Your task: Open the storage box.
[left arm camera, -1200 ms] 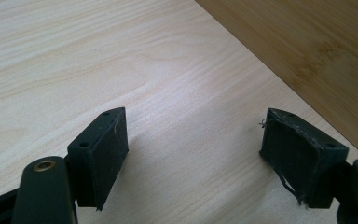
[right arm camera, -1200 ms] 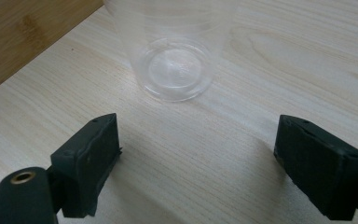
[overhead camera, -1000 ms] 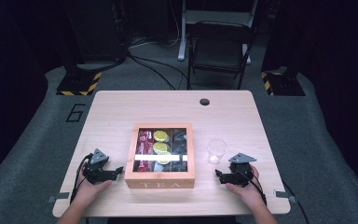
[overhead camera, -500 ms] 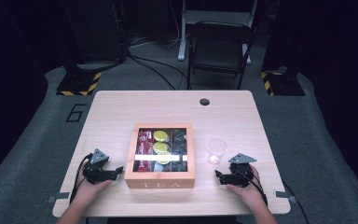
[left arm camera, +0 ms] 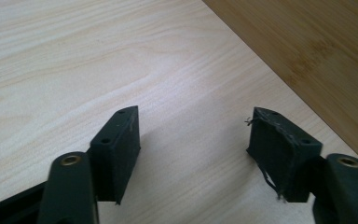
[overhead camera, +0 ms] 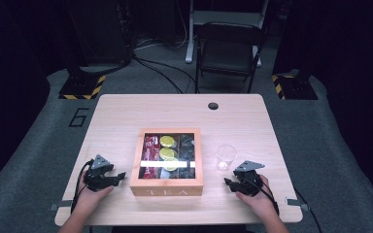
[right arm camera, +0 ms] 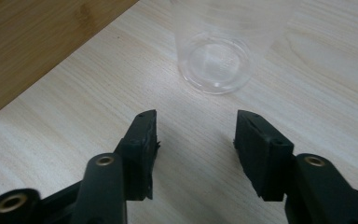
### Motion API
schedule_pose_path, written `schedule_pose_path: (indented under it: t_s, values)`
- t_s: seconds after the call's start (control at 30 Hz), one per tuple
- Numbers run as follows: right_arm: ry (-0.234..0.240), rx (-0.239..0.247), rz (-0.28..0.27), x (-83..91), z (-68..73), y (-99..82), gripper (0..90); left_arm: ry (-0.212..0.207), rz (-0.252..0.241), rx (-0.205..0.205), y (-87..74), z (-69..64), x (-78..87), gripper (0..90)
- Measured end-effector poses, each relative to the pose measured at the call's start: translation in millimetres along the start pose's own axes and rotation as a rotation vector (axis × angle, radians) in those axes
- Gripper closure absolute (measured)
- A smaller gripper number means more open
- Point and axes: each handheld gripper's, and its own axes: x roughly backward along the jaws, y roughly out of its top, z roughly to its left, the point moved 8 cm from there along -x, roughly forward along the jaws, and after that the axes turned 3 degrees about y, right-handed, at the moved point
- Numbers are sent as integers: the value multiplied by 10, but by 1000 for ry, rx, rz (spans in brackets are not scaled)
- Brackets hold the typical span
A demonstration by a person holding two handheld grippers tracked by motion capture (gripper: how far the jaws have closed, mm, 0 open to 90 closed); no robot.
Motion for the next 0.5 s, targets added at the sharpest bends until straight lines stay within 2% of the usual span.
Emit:
schedule_pose_path:
  t_s: [0.03, 0.07, 0.13, 0.2, 0.23, 0.3, 0.47, 0.5]
  values:
    - [0, 0, 0, 0, 0, 0, 500, 0, 0, 0, 0, 0, 0, 381]
    - [-4, 17, 2, 27, -4, 14, 521, -3, 0, 17, 8, -13, 27, 389]
    - [-16, 3, -6, 47, 8, 29, 545, -5, -2, 25, 20, -15, 56, 401]
    - [-14, 21, 5, 84, 0, 34, 563, -3, -9, 38, 37, -8, 89, 416]
    - [-18, 7, -2, 96, 5, 45, 566, -7, -8, 44, 42, -8, 106, 420]
    - [-18, 16, 2, 115, -4, 51, 573, 2, -14, 42, 52, -1, 117, 433]
    - [-10, -5, -31, 208, -9, 115, 596, 9, -31, 43, 93, -1, 214, 442]
    - [-11, -21, -34, 224, -4, 120, 600, 3, -30, 46, 96, -8, 225, 442]
